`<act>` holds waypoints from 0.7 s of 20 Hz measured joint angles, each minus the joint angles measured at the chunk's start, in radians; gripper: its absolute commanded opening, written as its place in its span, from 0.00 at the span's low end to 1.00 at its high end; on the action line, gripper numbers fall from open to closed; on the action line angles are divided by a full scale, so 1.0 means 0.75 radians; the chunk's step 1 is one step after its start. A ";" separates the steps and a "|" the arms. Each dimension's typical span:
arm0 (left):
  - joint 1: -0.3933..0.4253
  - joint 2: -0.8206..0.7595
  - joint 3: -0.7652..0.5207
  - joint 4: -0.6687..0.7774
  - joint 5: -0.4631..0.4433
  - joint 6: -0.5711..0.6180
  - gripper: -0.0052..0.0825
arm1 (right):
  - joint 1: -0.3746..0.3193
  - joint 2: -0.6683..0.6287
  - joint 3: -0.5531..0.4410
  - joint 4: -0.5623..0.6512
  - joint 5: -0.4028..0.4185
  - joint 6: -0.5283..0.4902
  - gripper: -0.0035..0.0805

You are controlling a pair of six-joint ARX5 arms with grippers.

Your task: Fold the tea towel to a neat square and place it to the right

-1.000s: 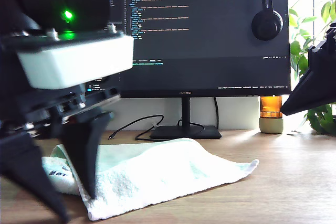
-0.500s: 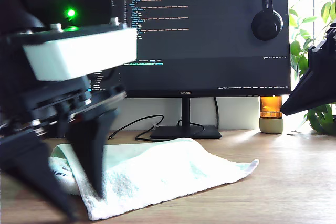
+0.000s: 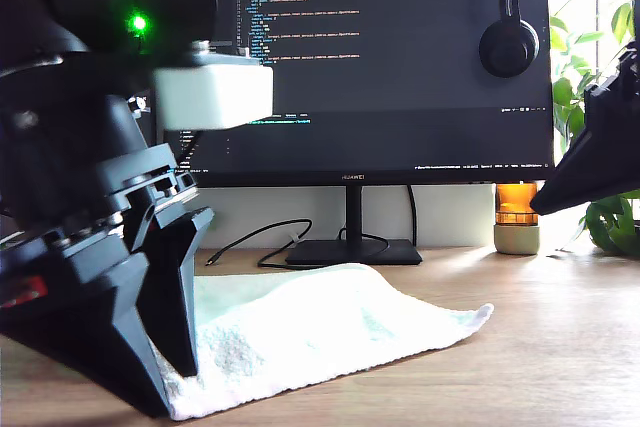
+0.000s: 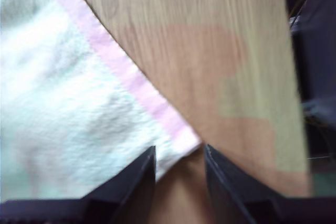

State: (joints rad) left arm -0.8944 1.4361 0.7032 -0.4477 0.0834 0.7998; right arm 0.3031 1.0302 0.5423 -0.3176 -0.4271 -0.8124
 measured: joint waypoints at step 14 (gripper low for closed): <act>0.058 0.061 0.011 0.058 0.067 -0.400 0.25 | 0.037 0.000 0.000 0.004 0.025 0.066 0.03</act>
State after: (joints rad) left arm -0.8509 1.4818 0.7116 -0.4042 0.1333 0.4999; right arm 0.3305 1.0302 0.5423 -0.3145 -0.4084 -0.7631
